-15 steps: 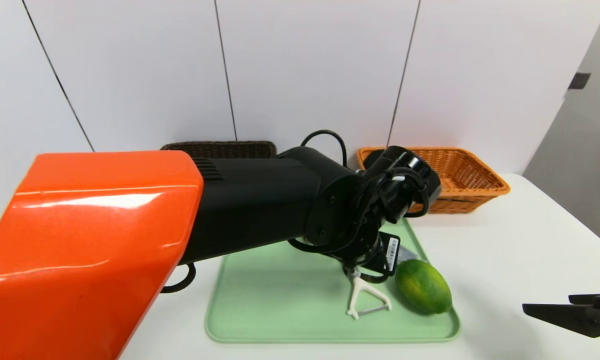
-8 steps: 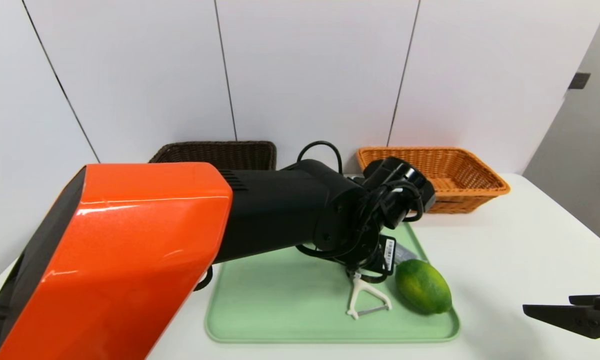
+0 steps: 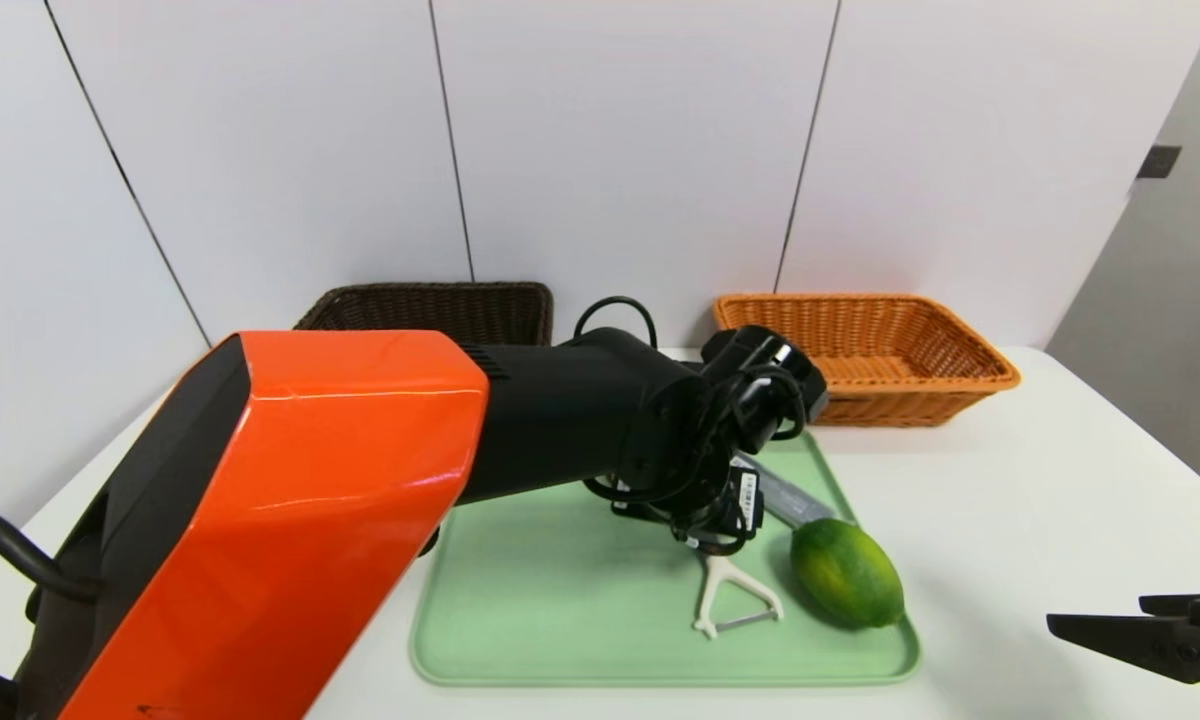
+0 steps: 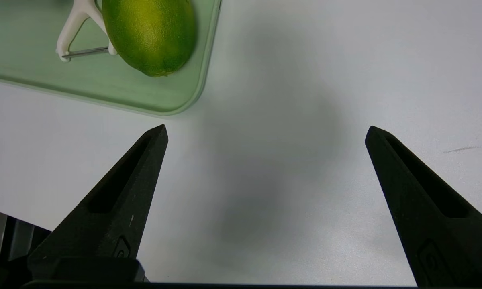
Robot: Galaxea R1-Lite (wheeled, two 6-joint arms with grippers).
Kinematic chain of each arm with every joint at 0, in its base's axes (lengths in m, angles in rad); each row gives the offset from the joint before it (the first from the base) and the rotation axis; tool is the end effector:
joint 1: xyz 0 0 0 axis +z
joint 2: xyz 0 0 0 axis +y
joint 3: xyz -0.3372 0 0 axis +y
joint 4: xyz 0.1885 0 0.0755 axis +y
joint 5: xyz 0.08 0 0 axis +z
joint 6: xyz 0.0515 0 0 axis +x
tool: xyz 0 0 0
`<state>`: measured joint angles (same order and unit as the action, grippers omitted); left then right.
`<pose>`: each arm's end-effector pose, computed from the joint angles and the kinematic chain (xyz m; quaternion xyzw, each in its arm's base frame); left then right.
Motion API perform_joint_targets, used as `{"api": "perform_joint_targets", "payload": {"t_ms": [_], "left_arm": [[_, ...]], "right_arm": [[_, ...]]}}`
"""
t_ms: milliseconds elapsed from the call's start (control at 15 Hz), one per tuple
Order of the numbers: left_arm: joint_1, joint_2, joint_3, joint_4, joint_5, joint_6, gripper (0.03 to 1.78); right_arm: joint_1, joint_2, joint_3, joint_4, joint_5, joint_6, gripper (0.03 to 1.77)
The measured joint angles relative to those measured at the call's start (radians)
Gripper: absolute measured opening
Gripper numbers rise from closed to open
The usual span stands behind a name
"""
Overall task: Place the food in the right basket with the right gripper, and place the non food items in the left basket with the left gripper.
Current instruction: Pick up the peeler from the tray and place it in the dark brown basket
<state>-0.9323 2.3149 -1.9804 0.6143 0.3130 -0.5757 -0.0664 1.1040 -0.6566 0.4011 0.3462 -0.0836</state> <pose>0.3145 -0.3972 0.1527 0.0149 0.4328 -0.1546 0.8880 0.1366 0.0084 0.1913 0.0465 0.3972 0.1438 0.9052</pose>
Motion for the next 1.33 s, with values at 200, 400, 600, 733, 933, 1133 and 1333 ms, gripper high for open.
{"api": "perform_joint_targets", "payload": {"t_ms": [200,400,600,733,933,1133,1333], "left_arm": [[0.001,0.018,0.000,0.000,-0.001,-0.013,1.60],[0.003,0.024,-0.001,0.005,0.000,-0.016,1.28],[0.001,0.027,0.000,0.005,-0.002,-0.017,0.94],[0.001,0.026,0.000,0.008,-0.003,-0.017,0.76],[-0.001,0.021,0.000,0.015,-0.004,-0.023,0.31],[-0.002,0.012,0.001,0.038,-0.003,-0.026,0.31],[-0.010,-0.018,0.001,0.072,-0.003,-0.028,0.31]], "right_arm": [[0.000,0.000,0.000,0.000,0.000,0.000,1.70],[0.000,0.000,-0.001,-0.001,0.000,0.000,1.70],[0.000,0.001,-0.003,-0.001,0.000,0.000,1.70],[0.000,0.001,-0.005,-0.002,0.000,0.000,1.70],[0.000,0.001,-0.007,-0.001,0.000,0.000,1.70],[0.000,0.000,-0.007,-0.001,0.000,0.000,1.70],[0.000,-0.003,-0.006,-0.001,0.000,0.000,1.70]]}}
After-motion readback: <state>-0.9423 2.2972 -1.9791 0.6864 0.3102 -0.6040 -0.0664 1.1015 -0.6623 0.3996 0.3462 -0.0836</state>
